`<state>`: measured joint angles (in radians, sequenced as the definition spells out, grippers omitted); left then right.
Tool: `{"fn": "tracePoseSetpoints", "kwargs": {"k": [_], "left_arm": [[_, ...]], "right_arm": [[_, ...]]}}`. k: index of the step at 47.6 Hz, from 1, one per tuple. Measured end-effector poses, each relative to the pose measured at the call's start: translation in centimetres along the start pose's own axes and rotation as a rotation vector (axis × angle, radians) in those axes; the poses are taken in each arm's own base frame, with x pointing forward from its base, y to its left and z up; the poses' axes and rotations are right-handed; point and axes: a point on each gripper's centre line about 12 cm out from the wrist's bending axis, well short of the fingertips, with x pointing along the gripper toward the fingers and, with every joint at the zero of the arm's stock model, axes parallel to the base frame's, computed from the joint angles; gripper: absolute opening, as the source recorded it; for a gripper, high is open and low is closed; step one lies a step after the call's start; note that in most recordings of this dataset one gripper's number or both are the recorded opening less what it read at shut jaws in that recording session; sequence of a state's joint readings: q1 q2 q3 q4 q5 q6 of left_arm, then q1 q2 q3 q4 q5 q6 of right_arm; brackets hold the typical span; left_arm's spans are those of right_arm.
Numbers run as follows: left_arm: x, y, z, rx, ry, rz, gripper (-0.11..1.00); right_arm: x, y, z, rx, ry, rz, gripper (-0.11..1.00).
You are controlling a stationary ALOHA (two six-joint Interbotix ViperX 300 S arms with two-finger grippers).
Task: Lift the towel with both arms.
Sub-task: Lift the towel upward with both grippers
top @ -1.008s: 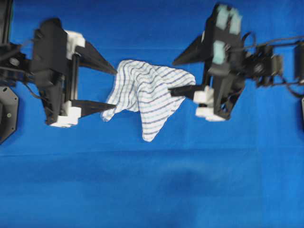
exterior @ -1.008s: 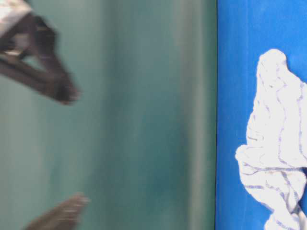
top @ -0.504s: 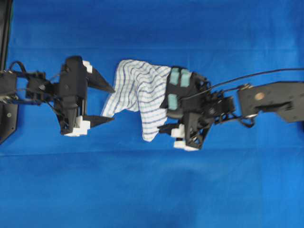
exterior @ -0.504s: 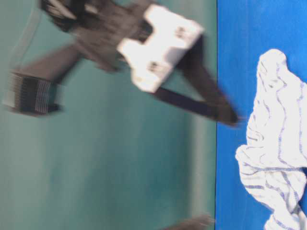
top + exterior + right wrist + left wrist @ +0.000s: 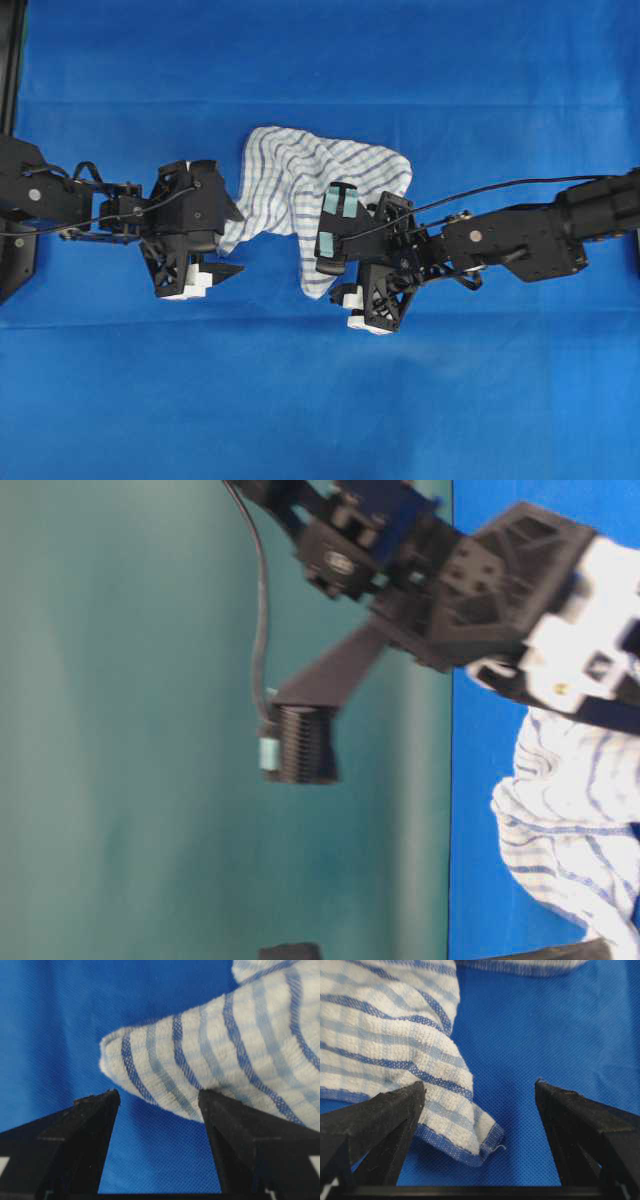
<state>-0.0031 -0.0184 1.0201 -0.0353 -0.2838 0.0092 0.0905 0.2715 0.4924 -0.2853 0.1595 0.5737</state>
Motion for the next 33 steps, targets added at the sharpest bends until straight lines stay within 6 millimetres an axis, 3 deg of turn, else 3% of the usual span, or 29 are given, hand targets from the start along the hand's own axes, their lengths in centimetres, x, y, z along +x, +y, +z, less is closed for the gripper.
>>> {"fn": "tracePoseSetpoints", "kwargs": {"k": [8,14,22,24,33], "left_arm": [[0.3,0.0,-0.1,0.0,0.009,0.0,0.77],[0.3,0.0,-0.2,0.002,0.011,0.0,0.42],[0.3,0.0,0.1,0.002,0.008,0.0,0.03],[0.3,0.0,0.0,0.002,0.009,0.0,0.01],[0.3,0.0,0.0,-0.001,0.021,0.001,0.01]], "right_arm": [[0.5,-0.3,0.0,0.007,0.004,-0.005,0.65],[0.5,-0.5,0.2,0.011,0.0,-0.007,0.58],[0.6,-1.4,0.6,0.034,-0.005,-0.021,0.11],[0.7,-1.6,0.6,0.038,-0.007,-0.022,0.02],[0.6,-1.4,0.6,0.032,-0.006,-0.019,0.02]]}}
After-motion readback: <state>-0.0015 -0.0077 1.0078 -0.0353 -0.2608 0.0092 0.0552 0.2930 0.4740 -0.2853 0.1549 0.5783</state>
